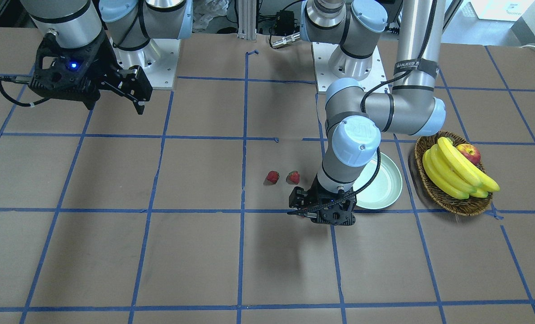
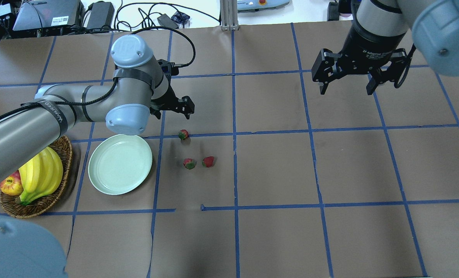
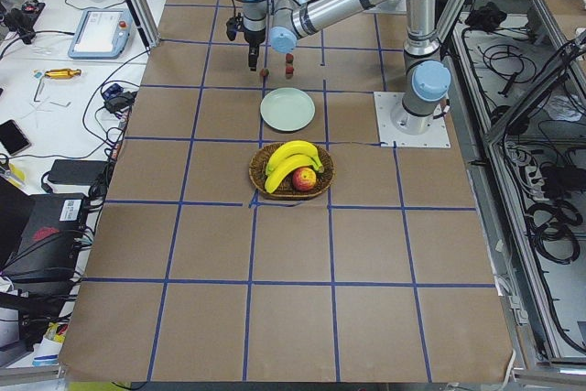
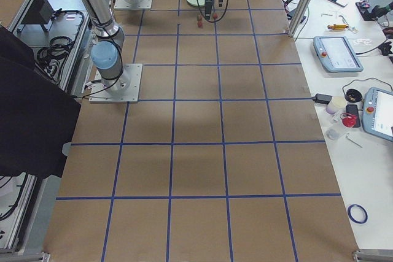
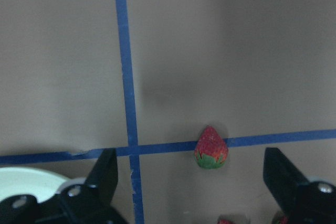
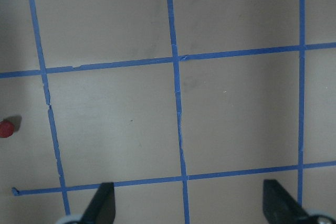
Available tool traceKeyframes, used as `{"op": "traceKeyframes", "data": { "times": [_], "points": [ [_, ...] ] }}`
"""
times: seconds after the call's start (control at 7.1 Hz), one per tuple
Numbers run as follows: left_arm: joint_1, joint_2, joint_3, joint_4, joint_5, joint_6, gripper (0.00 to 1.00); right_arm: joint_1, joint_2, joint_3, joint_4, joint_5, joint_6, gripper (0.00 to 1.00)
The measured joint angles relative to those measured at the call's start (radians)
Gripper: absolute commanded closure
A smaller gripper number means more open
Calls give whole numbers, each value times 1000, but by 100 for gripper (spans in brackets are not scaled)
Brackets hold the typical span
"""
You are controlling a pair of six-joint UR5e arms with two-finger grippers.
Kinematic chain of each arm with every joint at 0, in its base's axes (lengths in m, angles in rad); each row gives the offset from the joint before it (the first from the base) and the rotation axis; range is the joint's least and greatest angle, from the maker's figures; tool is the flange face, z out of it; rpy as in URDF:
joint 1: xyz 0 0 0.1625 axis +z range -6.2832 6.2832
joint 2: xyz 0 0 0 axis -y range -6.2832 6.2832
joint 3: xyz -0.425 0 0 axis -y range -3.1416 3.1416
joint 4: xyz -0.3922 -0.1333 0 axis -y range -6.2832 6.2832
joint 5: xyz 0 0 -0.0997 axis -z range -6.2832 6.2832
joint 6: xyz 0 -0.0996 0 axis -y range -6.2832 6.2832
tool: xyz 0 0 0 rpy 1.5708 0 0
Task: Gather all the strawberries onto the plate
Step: 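Lower the left gripper and close it on the strawberry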
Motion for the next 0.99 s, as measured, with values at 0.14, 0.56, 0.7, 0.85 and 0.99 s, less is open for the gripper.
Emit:
{"op": "traceKeyframes", "data": {
  "times": [0.14,0.56,0.7,0.85,0.99],
  "points": [
    [-13,-31,0,7,3,-4,6,0,0,0,0,0,0,0],
    [-34,-59,-7,-3,7,-10,28,0,0,1,0,-1,0,0],
    [-35,-60,-13,-9,7,-10,45,0,0,1,0,-1,0,0],
    [-36,-60,-18,-13,7,-8,65,0,0,1,0,-1,0,0],
    [-36,-60,-20,-18,8,-7,72,0,0,1,0,-1,0,0]
  ]
}}
